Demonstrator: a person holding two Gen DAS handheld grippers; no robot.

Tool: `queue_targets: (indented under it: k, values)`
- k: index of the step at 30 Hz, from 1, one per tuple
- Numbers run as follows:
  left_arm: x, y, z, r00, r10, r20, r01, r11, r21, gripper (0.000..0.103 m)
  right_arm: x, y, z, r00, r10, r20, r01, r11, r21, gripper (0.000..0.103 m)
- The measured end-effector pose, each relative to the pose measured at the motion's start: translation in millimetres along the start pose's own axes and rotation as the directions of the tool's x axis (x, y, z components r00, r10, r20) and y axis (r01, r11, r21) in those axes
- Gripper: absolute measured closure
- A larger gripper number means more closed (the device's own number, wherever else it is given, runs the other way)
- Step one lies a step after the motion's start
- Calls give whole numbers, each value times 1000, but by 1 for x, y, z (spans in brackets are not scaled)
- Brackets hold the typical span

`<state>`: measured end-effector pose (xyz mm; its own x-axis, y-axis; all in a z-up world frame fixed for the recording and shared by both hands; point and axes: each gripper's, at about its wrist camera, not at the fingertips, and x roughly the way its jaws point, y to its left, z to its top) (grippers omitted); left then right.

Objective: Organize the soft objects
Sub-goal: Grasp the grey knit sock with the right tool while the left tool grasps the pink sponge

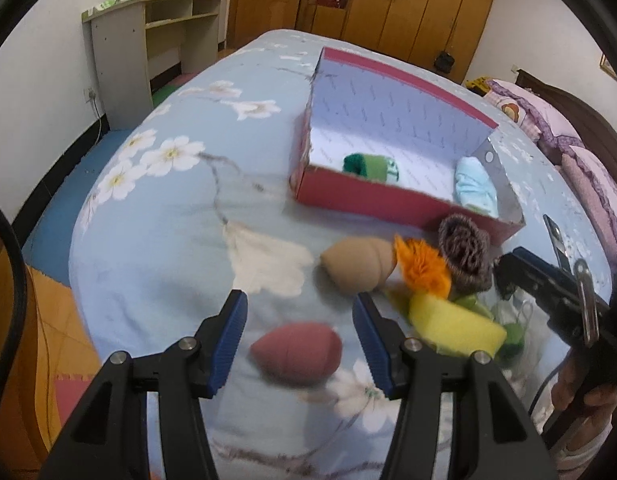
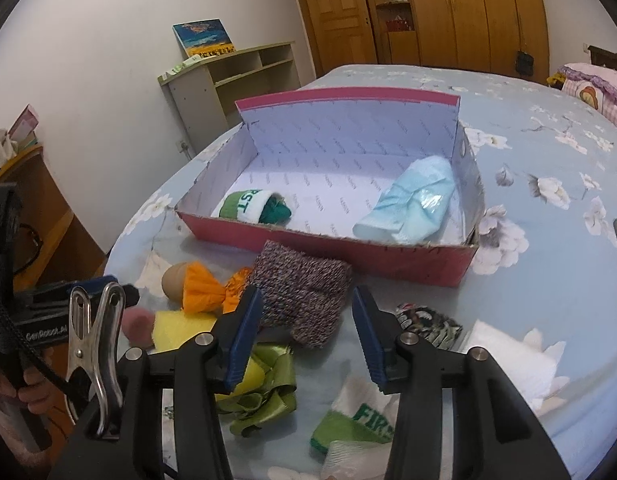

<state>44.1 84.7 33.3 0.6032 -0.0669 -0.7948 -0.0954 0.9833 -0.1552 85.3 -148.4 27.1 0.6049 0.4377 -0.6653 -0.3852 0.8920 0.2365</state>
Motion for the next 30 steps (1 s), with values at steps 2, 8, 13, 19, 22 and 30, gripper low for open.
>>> queue_targets:
  k: [2, 8, 13, 19, 22, 30]
  values:
    - [1, 4, -5, 1000, -12, -12, 11, 1000, -12, 45, 2, 1, -1, 1000, -3, -7, 3, 1000, 0, 55]
    - [4, 9, -17, 998, -40, -40, 39, 999, -27, 45, 7, 4, -5, 1000, -13, -28, 13, 1000, 2, 55]
    - [9, 7, -21, 997, -47, -54, 45, 999, -24, 45, 13, 4, -6, 999, -27, -43, 28, 1000, 7, 55]
    - [13, 3, -25, 998, -40, -58, 40, 999, -10, 45, 21, 3, -4, 998, -29, -54, 30, 999, 24, 54]
    - [14, 3, -25, 998, -41, -56, 40, 999, -14, 45, 26, 6, -5, 998, -26, -63, 27, 999, 21, 53]
    - [14, 4, -26, 998, -43, -46, 43, 999, -15, 45, 32, 12, -9, 997, -12, -76, 12, 1000, 7, 54]
